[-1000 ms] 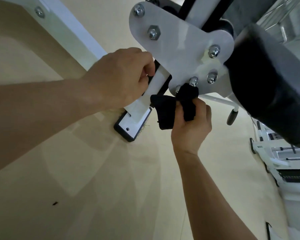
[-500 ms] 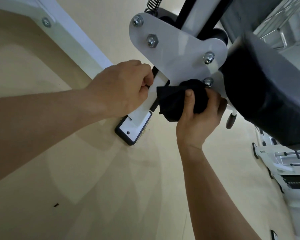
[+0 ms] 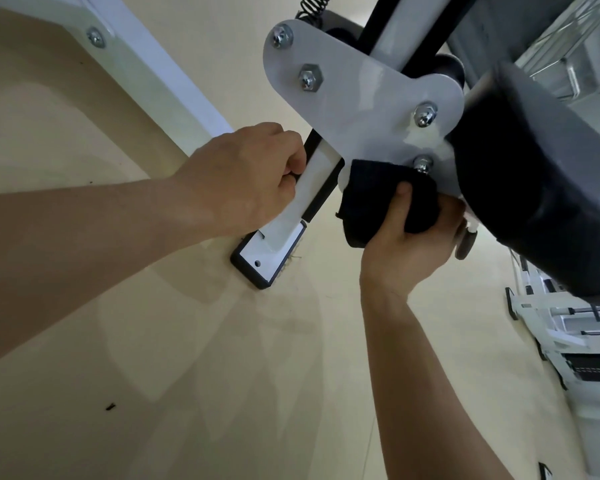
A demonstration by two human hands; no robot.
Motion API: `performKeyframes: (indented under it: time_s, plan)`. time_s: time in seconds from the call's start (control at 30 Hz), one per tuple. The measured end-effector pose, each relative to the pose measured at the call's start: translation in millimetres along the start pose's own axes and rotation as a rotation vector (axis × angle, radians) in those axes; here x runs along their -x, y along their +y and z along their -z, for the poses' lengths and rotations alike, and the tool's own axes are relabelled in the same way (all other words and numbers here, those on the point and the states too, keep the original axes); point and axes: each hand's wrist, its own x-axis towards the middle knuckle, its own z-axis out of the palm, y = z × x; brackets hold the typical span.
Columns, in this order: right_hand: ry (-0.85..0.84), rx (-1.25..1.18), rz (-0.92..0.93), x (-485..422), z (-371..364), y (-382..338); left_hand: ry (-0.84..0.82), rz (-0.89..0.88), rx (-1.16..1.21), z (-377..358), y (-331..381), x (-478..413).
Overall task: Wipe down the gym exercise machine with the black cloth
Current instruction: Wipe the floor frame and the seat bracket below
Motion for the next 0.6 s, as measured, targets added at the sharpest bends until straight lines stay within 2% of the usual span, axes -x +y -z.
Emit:
performKeyframes:
  time_s: [0.17,0.3,0.43,0.6]
  plan:
    - [-0.168,0.093,-0.103,30.9,4.7,20.9,0.014,-0.021,0.015,0.3,-1.0,-1.1]
    - [-0.085,0.053,0.063,19.1,24.6,7.5,0.026,-0.012,0.01,-0.3,-7.4,-0.4]
    - [0.006,0.067,0.119,1.0,11.5,-0.7,0.033,0.005,0.006,2.3,-6.8,-3.6]
    - [-0.061,0.021,0.147,16.5,-4.6,9.2,0.024,-0.001,0.003,-2.3,-9.0,-2.1]
